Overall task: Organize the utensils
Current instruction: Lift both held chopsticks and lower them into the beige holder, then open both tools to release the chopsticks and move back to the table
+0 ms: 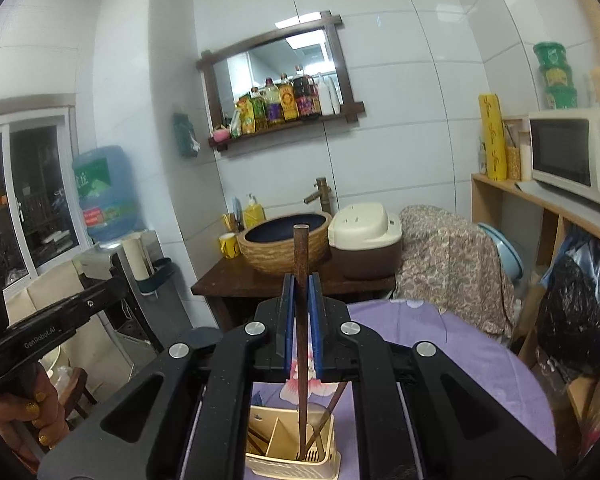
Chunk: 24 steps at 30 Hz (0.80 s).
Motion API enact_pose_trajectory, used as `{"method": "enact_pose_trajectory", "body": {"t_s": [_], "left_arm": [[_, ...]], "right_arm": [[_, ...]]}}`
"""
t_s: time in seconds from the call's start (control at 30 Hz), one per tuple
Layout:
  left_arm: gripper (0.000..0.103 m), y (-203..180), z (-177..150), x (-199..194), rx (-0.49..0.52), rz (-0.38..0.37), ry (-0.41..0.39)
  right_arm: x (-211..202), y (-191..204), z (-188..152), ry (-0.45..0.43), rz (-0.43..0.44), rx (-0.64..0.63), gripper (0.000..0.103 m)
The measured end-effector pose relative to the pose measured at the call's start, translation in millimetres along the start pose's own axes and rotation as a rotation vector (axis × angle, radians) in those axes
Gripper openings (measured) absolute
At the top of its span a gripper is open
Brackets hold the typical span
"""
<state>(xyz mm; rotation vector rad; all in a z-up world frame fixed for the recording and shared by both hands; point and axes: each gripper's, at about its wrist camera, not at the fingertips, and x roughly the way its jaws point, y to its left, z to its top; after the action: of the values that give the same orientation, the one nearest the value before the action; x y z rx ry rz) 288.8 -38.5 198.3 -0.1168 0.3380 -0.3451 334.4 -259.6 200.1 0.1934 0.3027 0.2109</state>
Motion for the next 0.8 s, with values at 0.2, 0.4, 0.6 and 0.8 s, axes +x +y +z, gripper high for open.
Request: {"method": "enact_pose_trajectory", "body": {"t_s": [0.2, 0.4, 0.6, 0.8], "left_arm": [[0.009, -2.3, -36.7, 21.5, 0.048, 0.019, 0.076], [0.009, 13.5, -70.2, 43.7, 0.009, 0.034, 0.171], [0.013, 15.3, -87.7, 44.9, 0.014, 0.043, 0.195], [0.058, 15.4, -94.3, 27.2, 0.011, 0.048, 0.156]], "right_arm": [[30.3, -9.2, -50.7, 0.102, -0.018, 0.000, 0.008], [46.7, -22.5, -80.3, 0.148, -0.041, 0.032, 0.008], [47.4, -23.1, -89.7, 0.149, -0.041, 0.037, 0.009], [31.8, -21.9, -99.3, 0.145, -0.036, 0.039, 0.035]]}}
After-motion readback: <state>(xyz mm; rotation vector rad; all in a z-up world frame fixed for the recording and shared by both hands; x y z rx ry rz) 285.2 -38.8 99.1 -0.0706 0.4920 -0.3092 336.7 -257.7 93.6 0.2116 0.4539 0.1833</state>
